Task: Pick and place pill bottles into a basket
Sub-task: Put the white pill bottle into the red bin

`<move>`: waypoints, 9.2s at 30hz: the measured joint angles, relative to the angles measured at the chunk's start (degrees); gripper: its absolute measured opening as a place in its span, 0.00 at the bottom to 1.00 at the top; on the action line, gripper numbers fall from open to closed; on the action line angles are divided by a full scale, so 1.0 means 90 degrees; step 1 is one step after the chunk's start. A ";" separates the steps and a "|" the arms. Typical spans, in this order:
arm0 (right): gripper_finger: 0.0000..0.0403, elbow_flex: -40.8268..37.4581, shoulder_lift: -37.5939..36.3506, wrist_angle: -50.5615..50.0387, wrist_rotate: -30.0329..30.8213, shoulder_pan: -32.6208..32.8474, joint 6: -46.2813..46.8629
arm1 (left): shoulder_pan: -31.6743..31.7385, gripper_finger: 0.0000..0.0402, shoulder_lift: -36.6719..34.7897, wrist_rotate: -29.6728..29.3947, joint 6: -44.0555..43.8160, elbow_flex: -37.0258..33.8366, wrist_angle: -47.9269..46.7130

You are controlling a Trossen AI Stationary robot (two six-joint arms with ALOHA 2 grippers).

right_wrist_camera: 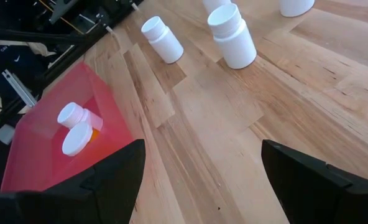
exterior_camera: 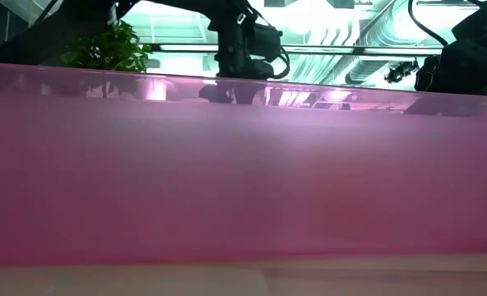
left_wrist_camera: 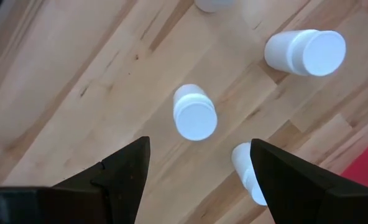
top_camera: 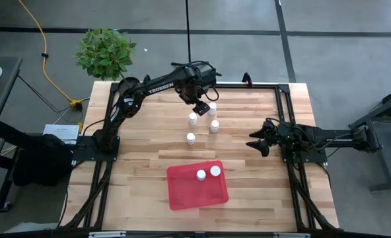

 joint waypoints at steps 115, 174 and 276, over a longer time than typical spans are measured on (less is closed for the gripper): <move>0.77 0.0002 -0.0002 -0.0007 -0.0108 -0.0002 0.0162 | -0.0041 0.48 0.0024 0.0398 0.0272 -0.0505 0.1176; 0.77 0.0002 -0.0002 -0.0031 -0.0121 -0.0002 0.0139 | -0.3687 0.48 -0.2967 0.1134 -0.0463 -0.0195 0.1676; 0.77 0.0002 0.0002 -0.0322 -0.0670 -0.0001 -0.0142 | -0.4997 0.48 0.0475 -0.0131 -0.1278 -0.0195 0.1444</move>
